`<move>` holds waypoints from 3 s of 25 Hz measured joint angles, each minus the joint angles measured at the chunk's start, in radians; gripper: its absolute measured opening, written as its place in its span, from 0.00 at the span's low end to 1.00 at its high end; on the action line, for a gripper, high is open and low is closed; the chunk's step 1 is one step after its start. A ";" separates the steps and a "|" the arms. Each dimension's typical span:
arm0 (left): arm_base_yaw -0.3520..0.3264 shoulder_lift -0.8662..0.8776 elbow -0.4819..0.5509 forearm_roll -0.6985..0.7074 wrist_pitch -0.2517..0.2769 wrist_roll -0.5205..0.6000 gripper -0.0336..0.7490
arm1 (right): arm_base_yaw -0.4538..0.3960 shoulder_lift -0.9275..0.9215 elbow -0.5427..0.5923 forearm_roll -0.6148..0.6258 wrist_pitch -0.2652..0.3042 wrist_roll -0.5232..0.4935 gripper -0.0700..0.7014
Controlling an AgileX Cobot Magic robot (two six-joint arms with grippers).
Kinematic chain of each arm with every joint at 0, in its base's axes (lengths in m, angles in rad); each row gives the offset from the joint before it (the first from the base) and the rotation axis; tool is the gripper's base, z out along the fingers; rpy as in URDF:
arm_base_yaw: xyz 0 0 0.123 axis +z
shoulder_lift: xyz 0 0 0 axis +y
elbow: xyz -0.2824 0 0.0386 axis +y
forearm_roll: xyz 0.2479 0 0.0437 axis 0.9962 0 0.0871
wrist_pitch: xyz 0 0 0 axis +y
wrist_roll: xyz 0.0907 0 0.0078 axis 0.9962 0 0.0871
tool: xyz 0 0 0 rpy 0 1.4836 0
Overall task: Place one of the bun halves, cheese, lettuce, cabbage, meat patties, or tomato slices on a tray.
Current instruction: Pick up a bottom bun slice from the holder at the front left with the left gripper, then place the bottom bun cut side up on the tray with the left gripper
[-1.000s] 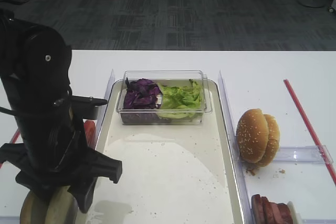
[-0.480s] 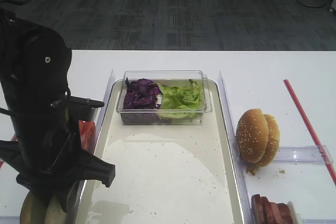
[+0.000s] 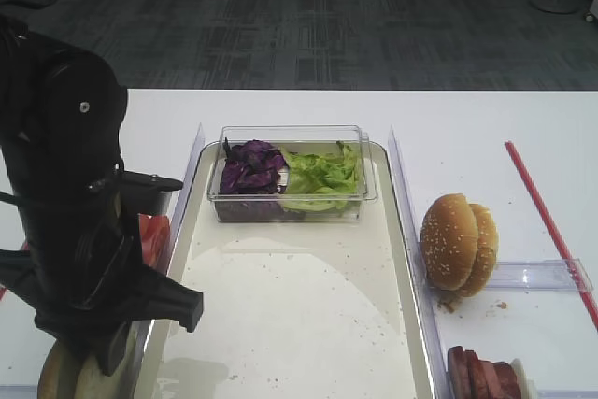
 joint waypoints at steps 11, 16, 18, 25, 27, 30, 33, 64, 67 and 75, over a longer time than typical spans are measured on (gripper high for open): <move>0.000 0.000 0.000 0.028 0.002 -0.031 0.10 | 0.000 0.000 0.000 0.000 0.000 0.000 0.97; 0.000 0.000 0.000 0.028 0.003 -0.031 0.09 | 0.000 0.000 0.000 0.000 0.000 0.000 0.97; 0.000 0.000 0.000 0.028 0.010 -0.031 0.09 | 0.000 0.000 0.000 0.000 0.000 0.000 0.97; 0.000 0.000 -0.020 0.023 0.038 -0.031 0.09 | 0.000 0.000 0.000 0.000 0.000 0.000 0.97; 0.000 0.000 -0.044 0.028 0.054 -0.031 0.09 | 0.000 0.000 0.000 0.000 0.000 0.000 0.97; 0.000 0.000 -0.083 0.030 0.068 -0.031 0.09 | 0.000 0.000 0.000 0.000 0.000 0.000 0.97; 0.000 0.001 -0.116 0.035 0.077 -0.031 0.09 | 0.000 0.000 0.000 0.000 0.000 0.000 0.97; 0.000 0.002 -0.158 -0.212 0.078 0.313 0.08 | 0.000 0.000 0.000 0.000 0.000 0.000 0.97; 0.000 0.002 -0.158 -0.227 0.078 0.345 0.08 | 0.000 0.000 0.000 0.000 0.000 0.000 0.97; 0.103 0.002 -0.158 -0.494 0.078 0.578 0.08 | 0.000 0.000 0.000 0.000 0.000 0.000 0.97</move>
